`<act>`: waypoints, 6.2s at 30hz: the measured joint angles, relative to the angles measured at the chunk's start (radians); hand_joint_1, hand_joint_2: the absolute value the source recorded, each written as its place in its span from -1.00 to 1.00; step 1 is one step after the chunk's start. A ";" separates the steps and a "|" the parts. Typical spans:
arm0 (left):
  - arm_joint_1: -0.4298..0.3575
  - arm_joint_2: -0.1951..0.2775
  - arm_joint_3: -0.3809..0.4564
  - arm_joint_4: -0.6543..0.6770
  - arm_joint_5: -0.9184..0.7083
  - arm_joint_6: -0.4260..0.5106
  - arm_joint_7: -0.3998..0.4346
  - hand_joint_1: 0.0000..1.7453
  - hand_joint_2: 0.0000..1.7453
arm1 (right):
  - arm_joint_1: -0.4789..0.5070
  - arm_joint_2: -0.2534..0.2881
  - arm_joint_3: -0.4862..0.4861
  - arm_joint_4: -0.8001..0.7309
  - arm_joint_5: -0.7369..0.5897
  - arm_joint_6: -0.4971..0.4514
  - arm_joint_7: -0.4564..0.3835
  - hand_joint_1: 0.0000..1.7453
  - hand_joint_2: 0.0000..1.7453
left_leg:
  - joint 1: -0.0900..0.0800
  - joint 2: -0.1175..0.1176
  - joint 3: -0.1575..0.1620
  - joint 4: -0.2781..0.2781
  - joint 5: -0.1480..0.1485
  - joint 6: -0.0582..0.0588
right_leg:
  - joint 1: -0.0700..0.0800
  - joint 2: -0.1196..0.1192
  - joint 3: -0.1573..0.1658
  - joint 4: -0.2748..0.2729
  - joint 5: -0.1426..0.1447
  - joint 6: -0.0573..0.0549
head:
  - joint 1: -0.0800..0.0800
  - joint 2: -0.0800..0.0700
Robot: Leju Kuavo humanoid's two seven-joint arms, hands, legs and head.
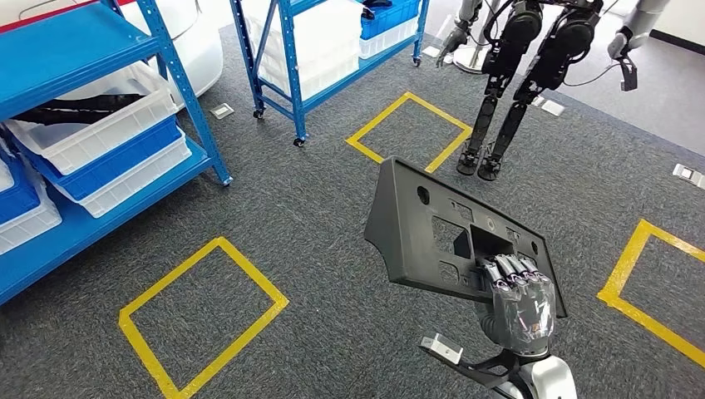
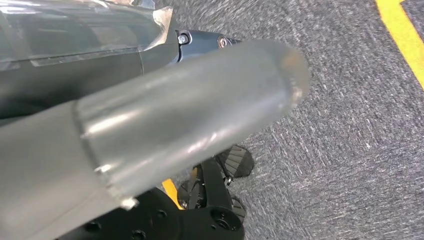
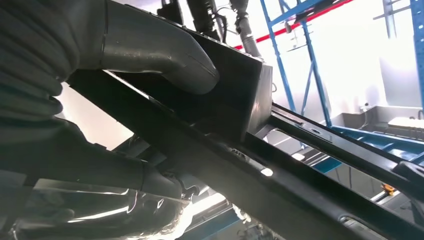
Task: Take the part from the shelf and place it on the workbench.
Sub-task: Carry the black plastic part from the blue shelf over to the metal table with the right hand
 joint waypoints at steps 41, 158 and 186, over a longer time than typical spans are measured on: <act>-0.001 0.002 0.007 -0.001 -0.010 -0.026 -0.019 -1.00 -1.00 | -0.006 -0.017 0.058 0.010 0.093 0.000 0.100 1.00 1.00 | -0.008 0.126 0.007 -0.007 -0.008 -0.027 | -0.015 -0.138 0.039 -0.043 0.003 0.024 | 0.004 0.000; 0.000 0.008 0.056 -0.001 0.030 -0.060 -0.034 -1.00 -1.00 | -0.341 -0.335 0.396 0.355 0.019 0.255 0.372 1.00 1.00 | 0.003 0.067 -0.038 0.004 0.012 0.005 | -0.005 -0.065 -0.123 0.231 -0.093 0.010 | 0.009 0.000; -0.007 0.019 0.056 -0.001 0.004 -0.151 -0.055 -1.00 -1.00 | -0.717 -0.306 0.362 0.821 0.126 0.289 0.478 1.00 1.00 | 0.001 0.024 -0.056 0.015 0.023 0.009 | -0.001 -0.057 -0.061 0.101 -0.041 0.005 | -0.003 0.000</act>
